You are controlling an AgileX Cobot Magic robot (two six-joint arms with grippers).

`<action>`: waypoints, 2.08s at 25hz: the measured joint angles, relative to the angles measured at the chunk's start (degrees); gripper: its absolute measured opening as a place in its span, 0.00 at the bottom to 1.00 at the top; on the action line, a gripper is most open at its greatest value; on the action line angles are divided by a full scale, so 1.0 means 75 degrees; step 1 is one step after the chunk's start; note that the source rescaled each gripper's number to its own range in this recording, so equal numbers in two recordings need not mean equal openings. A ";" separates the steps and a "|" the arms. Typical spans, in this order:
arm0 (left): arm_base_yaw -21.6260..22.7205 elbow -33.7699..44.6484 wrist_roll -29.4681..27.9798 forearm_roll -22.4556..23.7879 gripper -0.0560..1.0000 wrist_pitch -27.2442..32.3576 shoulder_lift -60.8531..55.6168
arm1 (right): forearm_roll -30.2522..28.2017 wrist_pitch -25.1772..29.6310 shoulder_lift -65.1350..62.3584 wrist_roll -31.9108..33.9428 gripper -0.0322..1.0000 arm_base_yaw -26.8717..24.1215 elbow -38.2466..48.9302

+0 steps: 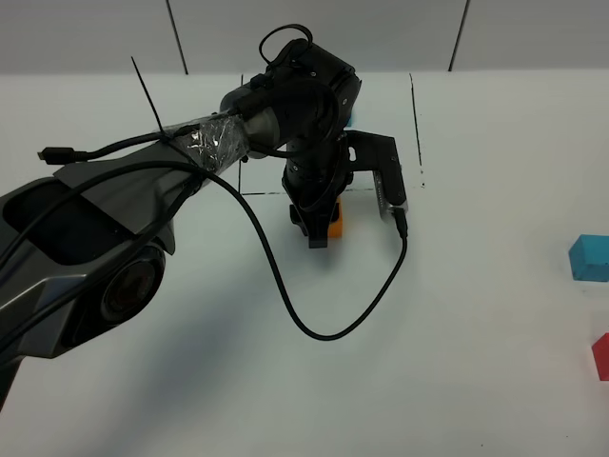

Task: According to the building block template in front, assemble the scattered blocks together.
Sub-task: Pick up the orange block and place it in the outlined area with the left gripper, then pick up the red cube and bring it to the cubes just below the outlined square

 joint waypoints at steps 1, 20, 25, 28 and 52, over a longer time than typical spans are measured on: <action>0.0000 0.0000 0.0000 -0.0006 0.05 -0.0013 0.0000 | 0.0000 0.0000 0.0000 0.0000 0.60 0.0000 0.0000; 0.0000 -0.0250 -0.0099 -0.0051 0.75 0.0088 -0.0288 | 0.0000 0.0000 0.0000 0.0000 0.60 0.0000 0.0000; 0.0009 -0.0390 -0.1184 0.0186 0.97 0.0263 -0.1060 | 0.0000 0.0000 0.0000 0.0000 0.60 0.0000 0.0000; 0.0226 -0.0396 -0.1962 0.0339 0.99 0.0263 -0.1453 | 0.0000 0.0000 0.0000 0.0000 0.60 0.0000 0.0000; 0.4596 0.5545 -0.4328 -0.1242 1.00 -0.0372 -0.7983 | 0.0000 0.0000 0.0000 0.0000 0.60 0.0000 0.0000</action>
